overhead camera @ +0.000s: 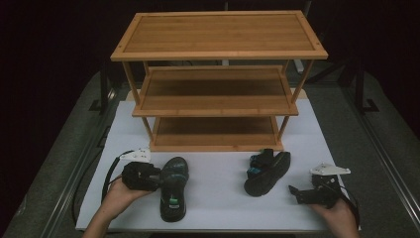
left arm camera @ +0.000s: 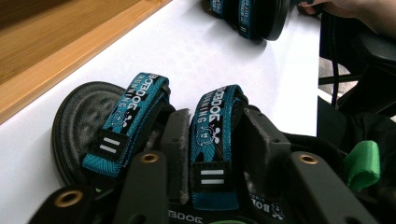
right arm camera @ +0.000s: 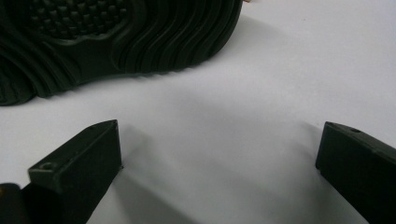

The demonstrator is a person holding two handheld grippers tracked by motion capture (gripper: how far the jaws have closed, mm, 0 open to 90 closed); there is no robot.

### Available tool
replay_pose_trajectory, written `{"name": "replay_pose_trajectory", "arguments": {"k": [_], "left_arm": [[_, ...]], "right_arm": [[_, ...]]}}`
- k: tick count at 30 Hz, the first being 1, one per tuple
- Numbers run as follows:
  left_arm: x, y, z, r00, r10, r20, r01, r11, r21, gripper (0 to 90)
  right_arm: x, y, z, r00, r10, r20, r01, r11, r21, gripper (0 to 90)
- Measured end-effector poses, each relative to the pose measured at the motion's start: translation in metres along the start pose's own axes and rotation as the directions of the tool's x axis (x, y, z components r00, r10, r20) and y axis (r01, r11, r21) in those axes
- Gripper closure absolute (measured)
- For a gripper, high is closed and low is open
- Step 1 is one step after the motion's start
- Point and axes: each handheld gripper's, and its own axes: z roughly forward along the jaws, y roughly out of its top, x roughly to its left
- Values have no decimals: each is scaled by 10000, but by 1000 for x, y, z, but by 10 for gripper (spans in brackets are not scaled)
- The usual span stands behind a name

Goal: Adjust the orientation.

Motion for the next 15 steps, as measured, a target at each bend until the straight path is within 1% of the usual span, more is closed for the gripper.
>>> {"name": "replay_pose_trajectory", "arguments": {"k": [2, 3, 4, 5, 9, 10, 11, 12, 13, 14, 15], "left_arm": [[0, 0, 0, 10000, 82, -29, -82, 10000, -4, 676], [0, 2, -1, 9997, 216, -63, -216, 9998, -31, 683], [0, 2, -1, 9997, 216, -63, -216, 9998, -31, 685], [1, 6, -1, 9993, 354, -137, -354, 9994, -26, 686], [3, 19, 6, 9979, 646, -17, -646, 9978, -159, 687], [3, 19, 6, 9979, 646, -17, -646, 9978, -159, 687], [4, 27, 11, 9970, 774, 19, -774, 9967, -234, 687], [4, 27, 11, 9970, 774, 19, -774, 9967, -234, 687], [6, 36, 18, 9957, 917, 106, -915, 9956, -204, 687], [7, 41, 23, 9949, 992, 198, -987, 9949, -225, 687], [7, 41, 23, 9949, 992, 198, -987, 9949, -225, 686]], "right_arm": [[0, 0, 0, 10000, 0, 1, 0, 10000, 2, 0], [0, 0, 0, 10000, -5, 4, 5, 10000, 1, 0], [0, 0, 0, 10000, -6, 5, 6, 10000, 4, 0], [0, 0, 0, 10000, -4, 6, 4, 10000, 5, 0], [0, 0, 0, 10000, -9, 8, 9, 10000, 10, 0], [0, 0, 0, 10000, -9, 8, 9, 10000, 10, 0], [0, 0, 0, 10000, -17, 3, 17, 10000, 4, 0], [0, 0, 0, 10000, -17, 3, 17, 10000, 4, 0], [0, 0, 0, 10000, 0, -1, 0, 10000, 5, 0], [0, 0, 0, 10000, -18, -4, 18, 10000, -4, 0], [0, 0, 0, 10000, -18, -4, 18, 10000, -4, 0]]}}
